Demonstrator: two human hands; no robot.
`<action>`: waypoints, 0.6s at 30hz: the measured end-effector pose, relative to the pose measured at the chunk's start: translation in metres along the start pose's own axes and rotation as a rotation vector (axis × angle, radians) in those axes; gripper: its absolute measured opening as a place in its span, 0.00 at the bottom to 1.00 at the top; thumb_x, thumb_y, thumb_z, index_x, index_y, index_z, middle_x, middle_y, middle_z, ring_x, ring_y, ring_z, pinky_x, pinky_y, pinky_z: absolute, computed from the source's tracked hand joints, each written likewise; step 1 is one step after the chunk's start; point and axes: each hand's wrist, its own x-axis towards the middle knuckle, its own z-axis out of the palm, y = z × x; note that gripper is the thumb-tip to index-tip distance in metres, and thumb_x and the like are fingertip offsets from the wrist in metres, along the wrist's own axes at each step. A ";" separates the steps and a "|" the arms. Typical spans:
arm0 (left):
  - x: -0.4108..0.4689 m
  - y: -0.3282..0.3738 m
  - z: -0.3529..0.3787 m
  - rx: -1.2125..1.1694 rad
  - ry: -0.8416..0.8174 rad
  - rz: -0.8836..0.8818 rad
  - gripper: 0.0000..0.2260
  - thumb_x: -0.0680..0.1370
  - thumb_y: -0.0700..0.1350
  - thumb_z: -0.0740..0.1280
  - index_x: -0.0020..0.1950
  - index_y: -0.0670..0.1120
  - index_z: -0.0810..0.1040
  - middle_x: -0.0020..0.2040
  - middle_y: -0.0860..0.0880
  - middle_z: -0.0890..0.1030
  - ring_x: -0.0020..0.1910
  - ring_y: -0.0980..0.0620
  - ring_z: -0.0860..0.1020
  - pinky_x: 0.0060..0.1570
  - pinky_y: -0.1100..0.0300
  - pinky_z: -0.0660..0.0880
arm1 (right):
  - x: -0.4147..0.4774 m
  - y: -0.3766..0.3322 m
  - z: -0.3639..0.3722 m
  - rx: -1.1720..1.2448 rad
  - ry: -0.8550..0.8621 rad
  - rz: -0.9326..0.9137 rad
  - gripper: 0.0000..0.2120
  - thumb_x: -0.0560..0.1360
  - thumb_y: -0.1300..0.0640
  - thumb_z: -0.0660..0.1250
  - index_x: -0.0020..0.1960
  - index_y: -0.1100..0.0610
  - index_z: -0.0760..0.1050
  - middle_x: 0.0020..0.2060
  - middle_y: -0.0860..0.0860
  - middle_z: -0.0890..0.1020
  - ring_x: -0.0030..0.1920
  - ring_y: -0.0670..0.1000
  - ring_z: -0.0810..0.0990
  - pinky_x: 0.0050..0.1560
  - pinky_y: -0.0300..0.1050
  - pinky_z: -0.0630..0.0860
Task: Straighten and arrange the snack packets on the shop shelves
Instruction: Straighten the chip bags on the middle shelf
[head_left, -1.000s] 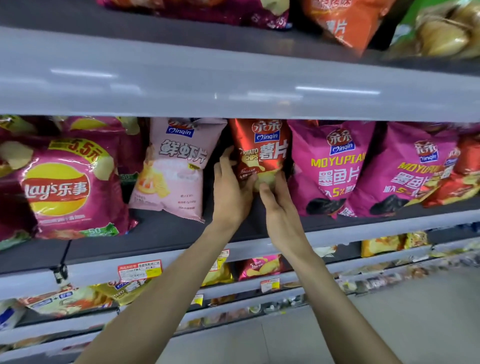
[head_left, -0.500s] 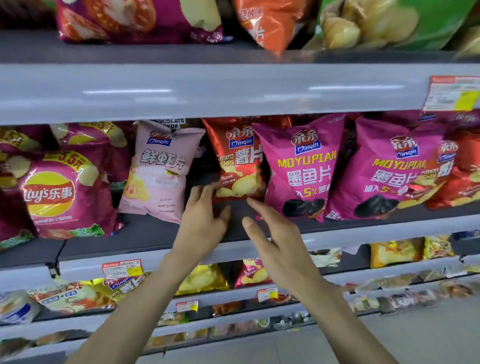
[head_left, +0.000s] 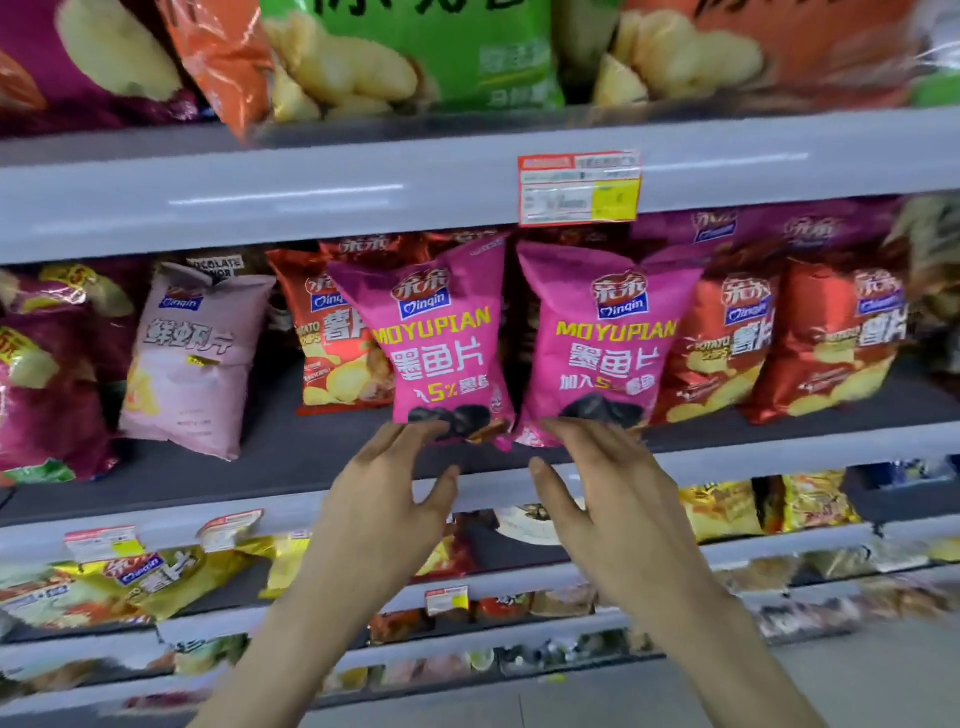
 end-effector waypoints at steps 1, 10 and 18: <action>0.001 0.011 0.008 -0.018 -0.001 -0.001 0.20 0.80 0.50 0.73 0.72 0.55 0.77 0.65 0.56 0.79 0.60 0.49 0.81 0.53 0.51 0.80 | -0.002 0.014 -0.006 -0.007 0.012 0.017 0.19 0.81 0.45 0.62 0.67 0.52 0.78 0.58 0.48 0.83 0.59 0.53 0.80 0.55 0.50 0.80; 0.037 0.087 0.072 -0.318 -0.098 -0.149 0.47 0.77 0.58 0.76 0.87 0.55 0.49 0.84 0.54 0.60 0.79 0.48 0.67 0.75 0.45 0.70 | 0.004 0.137 -0.046 0.041 0.155 0.323 0.29 0.79 0.49 0.70 0.77 0.53 0.66 0.72 0.52 0.72 0.69 0.57 0.72 0.58 0.55 0.79; 0.081 0.110 0.099 -0.519 -0.020 -0.274 0.51 0.61 0.64 0.84 0.77 0.55 0.63 0.65 0.55 0.79 0.61 0.56 0.80 0.67 0.47 0.77 | 0.037 0.177 -0.035 0.232 0.110 0.458 0.50 0.75 0.39 0.74 0.84 0.55 0.49 0.80 0.54 0.62 0.78 0.58 0.62 0.73 0.59 0.71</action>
